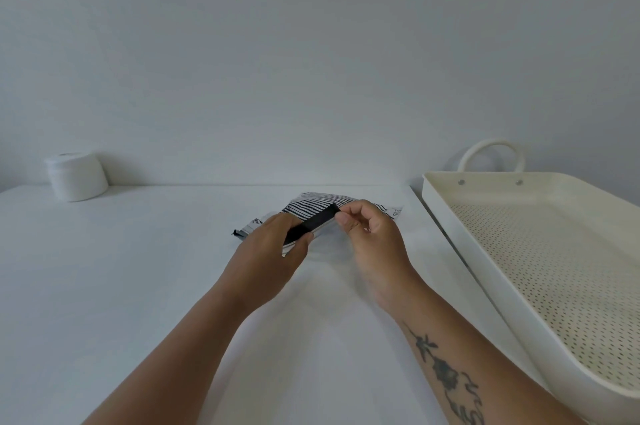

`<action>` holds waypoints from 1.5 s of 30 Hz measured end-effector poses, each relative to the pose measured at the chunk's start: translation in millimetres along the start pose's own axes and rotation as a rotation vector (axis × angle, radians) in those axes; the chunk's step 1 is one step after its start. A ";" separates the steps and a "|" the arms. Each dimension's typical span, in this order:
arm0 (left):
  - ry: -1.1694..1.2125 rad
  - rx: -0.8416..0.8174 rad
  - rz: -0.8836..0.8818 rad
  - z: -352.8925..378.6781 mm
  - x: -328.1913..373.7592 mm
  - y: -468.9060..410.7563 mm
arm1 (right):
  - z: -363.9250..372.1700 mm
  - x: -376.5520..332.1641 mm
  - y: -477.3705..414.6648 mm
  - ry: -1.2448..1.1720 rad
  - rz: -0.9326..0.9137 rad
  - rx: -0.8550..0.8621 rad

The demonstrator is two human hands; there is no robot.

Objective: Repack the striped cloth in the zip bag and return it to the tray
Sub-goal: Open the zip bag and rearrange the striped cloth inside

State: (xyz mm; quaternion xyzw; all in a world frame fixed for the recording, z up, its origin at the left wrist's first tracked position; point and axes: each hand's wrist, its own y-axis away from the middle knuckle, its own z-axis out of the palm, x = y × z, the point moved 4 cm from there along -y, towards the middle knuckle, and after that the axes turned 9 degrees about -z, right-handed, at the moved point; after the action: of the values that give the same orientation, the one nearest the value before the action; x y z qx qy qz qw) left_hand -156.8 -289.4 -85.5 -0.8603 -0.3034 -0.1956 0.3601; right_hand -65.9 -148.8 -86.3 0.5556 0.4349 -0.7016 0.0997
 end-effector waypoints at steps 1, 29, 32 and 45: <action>-0.005 0.002 -0.001 -1.5 -1.0 0.0 | -1.5 0.6 -0.8 -0.015 0.018 0.012; -0.123 -0.007 0.120 -2.8 9.1 4.1 | -6.6 -17.1 0.7 0.801 -0.514 -0.251; -0.119 -0.040 0.082 -3.8 4.2 3.4 | -11.7 -11.7 -2.4 0.852 -0.477 -0.232; -0.087 -0.017 0.094 3.8 14.1 5.1 | 9.8 -9.1 5.8 0.982 -0.537 -0.314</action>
State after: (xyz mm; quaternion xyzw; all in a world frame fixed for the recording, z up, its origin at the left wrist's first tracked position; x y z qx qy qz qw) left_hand -142.5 -284.1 -82.7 -0.8841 -0.2765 -0.1437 0.3482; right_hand -65.7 -162.5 -81.2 0.6648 0.6546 -0.2894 -0.2141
